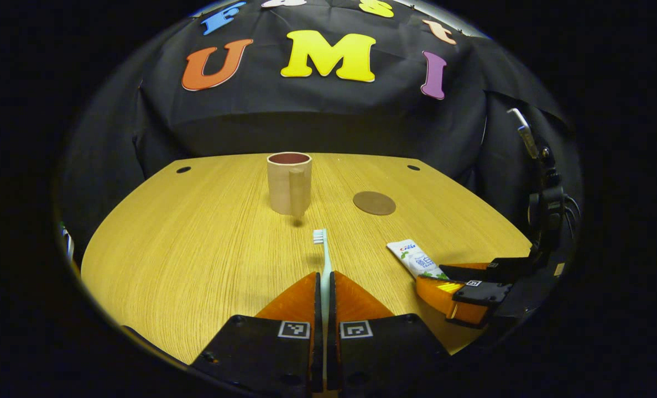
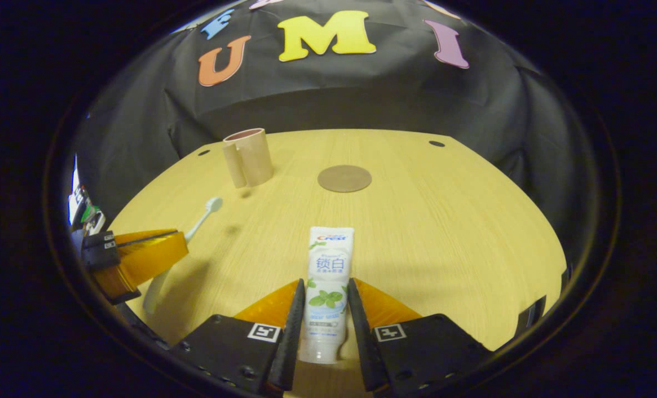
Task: Put the toothbrush and toothpaste on the desktop into the cup, then pick up the cup and place it on the coaster on the desktop.
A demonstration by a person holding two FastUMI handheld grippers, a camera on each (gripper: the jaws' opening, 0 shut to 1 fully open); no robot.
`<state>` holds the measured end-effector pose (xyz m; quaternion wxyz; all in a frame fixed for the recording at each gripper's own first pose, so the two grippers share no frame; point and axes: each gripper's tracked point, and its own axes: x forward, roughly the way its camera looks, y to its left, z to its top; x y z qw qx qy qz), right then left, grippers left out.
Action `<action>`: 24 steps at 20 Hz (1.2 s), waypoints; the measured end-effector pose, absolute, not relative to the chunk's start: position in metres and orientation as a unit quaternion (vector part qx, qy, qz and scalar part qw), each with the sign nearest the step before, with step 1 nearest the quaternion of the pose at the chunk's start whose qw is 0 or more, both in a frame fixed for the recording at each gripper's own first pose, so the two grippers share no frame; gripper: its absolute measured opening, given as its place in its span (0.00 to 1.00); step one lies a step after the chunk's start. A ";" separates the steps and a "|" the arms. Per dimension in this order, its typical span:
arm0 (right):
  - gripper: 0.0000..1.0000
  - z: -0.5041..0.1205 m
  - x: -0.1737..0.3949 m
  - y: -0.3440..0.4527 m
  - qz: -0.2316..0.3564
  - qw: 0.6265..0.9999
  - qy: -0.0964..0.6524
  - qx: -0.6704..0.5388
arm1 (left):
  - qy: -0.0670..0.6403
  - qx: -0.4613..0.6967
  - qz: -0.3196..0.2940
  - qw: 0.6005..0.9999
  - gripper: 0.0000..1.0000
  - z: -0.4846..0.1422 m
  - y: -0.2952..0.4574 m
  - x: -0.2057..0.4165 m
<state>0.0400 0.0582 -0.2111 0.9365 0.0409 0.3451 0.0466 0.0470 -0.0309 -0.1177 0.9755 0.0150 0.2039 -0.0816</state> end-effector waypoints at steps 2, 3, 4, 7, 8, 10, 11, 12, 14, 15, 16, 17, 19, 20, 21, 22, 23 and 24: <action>0.40 -0.212 0.041 0.061 0.052 0.934 0.353 0.032 | 0.182 0.004 -0.076 0.980 0.06 -0.102 -0.027 0.052; 0.41 -0.212 0.042 0.061 0.056 0.934 0.353 0.028 | 0.173 0.000 -0.073 0.982 0.06 -0.094 -0.025 0.055; 0.36 -0.212 0.042 0.061 0.056 0.932 0.356 0.029 | 0.165 -0.002 -0.070 0.984 0.06 -0.086 -0.022 0.057; 0.33 -0.211 0.043 0.061 0.064 0.928 0.366 0.033 | 0.146 -0.010 -0.062 0.987 0.06 -0.066 -0.015 0.070; 0.30 -0.208 0.043 0.062 0.072 0.927 0.365 0.036 | 0.142 -0.011 -0.060 0.988 0.06 -0.061 -0.014 0.075; 0.28 -0.202 0.045 0.063 0.082 0.933 0.349 0.032 | 0.129 -0.012 -0.056 0.990 0.06 -0.045 -0.011 0.088; 0.27 -0.192 0.048 0.060 0.081 0.940 0.331 0.025 | 0.122 -0.012 -0.053 0.991 0.06 -0.038 -0.007 0.094; 0.27 -0.183 0.051 0.059 0.083 0.945 0.315 0.022 | 0.116 -0.013 -0.053 0.992 0.06 -0.030 -0.006 0.102; 0.27 -0.167 0.055 0.061 0.091 0.950 0.298 0.029 | 0.104 -0.013 -0.055 0.993 0.06 -0.013 -0.001 0.120; 0.27 -0.155 0.060 0.062 0.098 0.953 0.286 0.036 | 0.094 -0.015 -0.051 0.994 0.06 0.000 0.005 0.134; 0.27 -0.146 0.065 0.063 0.101 0.955 0.276 0.039 | 0.086 -0.019 -0.052 0.995 0.06 0.012 0.008 0.151; 0.29 -0.136 0.071 0.063 0.103 0.958 0.263 0.040 | 0.076 -0.021 -0.047 0.996 0.06 0.022 0.012 0.165; 0.27 -0.123 0.083 0.064 0.104 0.963 0.246 0.041 | 0.067 -0.021 -0.046 0.997 0.06 0.033 0.016 0.189; 0.27 -0.119 0.088 0.065 0.104 0.965 0.239 0.043 | 0.066 -0.021 -0.046 0.997 0.06 0.035 0.016 0.200; 0.27 -0.114 0.094 0.067 0.107 0.966 0.232 0.042 | 0.063 -0.023 -0.046 0.997 0.06 0.036 0.017 0.209; 0.27 -0.109 0.101 0.069 0.109 0.968 0.223 0.043 | 0.055 -0.027 -0.048 0.997 0.06 0.039 0.015 0.220; 0.27 -0.104 0.108 0.071 0.112 0.970 0.212 0.043 | 0.050 -0.029 -0.049 0.997 0.05 0.040 0.014 0.228; 0.27 -0.097 0.118 0.073 0.114 0.973 0.197 0.042 | 0.043 -0.029 -0.048 0.997 0.05 0.041 0.013 0.240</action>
